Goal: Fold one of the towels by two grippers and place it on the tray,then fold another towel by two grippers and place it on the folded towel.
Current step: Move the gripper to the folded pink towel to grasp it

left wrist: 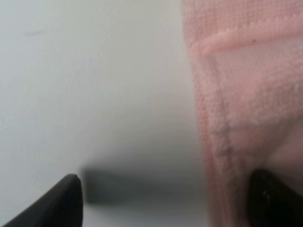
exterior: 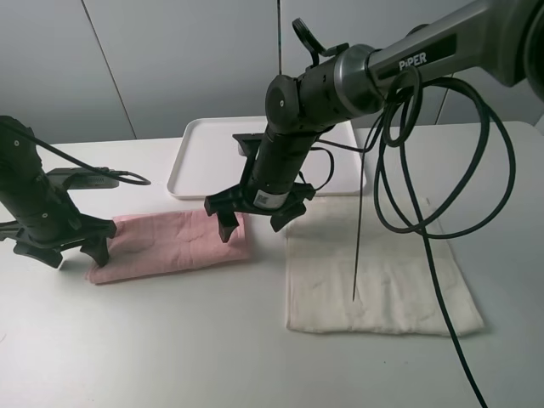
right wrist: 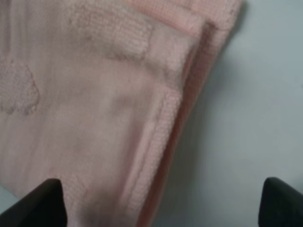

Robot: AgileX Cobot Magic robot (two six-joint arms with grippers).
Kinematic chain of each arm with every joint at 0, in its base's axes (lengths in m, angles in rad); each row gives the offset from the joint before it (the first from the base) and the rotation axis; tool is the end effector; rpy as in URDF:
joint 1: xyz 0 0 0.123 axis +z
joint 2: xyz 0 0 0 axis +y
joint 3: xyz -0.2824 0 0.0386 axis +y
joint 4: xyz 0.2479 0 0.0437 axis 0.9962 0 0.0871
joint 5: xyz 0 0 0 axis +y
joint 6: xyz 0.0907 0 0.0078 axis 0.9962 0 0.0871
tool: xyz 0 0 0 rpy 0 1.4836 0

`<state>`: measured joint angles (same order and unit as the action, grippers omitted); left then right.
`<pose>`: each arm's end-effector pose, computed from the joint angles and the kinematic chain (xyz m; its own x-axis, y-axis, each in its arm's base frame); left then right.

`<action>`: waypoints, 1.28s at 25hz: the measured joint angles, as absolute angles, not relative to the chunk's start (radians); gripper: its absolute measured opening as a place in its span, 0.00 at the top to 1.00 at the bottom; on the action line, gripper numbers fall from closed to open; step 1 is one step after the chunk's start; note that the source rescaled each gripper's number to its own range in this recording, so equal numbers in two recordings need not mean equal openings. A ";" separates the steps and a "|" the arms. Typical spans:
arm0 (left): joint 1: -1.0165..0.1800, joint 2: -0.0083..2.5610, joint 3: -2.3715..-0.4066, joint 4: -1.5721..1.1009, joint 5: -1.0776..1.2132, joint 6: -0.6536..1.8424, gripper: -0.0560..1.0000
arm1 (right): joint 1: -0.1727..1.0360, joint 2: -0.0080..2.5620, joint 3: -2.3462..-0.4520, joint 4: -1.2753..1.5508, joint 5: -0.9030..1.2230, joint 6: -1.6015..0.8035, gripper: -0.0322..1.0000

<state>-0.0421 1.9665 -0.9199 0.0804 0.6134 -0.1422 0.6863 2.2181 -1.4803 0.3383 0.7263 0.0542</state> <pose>0.3061 -0.0087 0.0850 -0.9994 -0.0342 -0.0030 -0.0343 0.9983 0.0461 0.3226 0.2902 0.1040 -0.9191 -0.3666 -0.1444 -0.3930 0.8783 0.2723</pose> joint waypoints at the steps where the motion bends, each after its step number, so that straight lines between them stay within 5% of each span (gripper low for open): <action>1: -0.042 1.967 -0.920 0.080 0.613 -0.140 0.09 | 0.686 2.223 -1.480 0.350 0.725 0.047 0.16; 23: -0.042 1.966 -0.916 0.084 0.606 -0.133 0.09 | 0.720 2.297 -1.511 0.467 0.665 -0.014 0.26; 26: -0.042 1.966 -0.916 0.084 0.606 -0.133 0.09 | 0.736 2.308 -1.512 0.473 0.635 -0.014 0.42; 30: -0.042 1.966 -0.915 0.084 0.606 -0.133 0.09 | 0.738 2.319 -1.512 0.462 0.609 -0.014 0.90; 32: -0.042 1.966 -0.915 0.084 0.606 -0.133 0.09 | 0.742 2.319 -1.512 0.458 0.602 -0.014 0.93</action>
<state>-0.0421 1.9659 -0.9146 0.0840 0.6062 -0.1334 0.7423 2.3190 -1.5116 0.4584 0.6015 -0.0145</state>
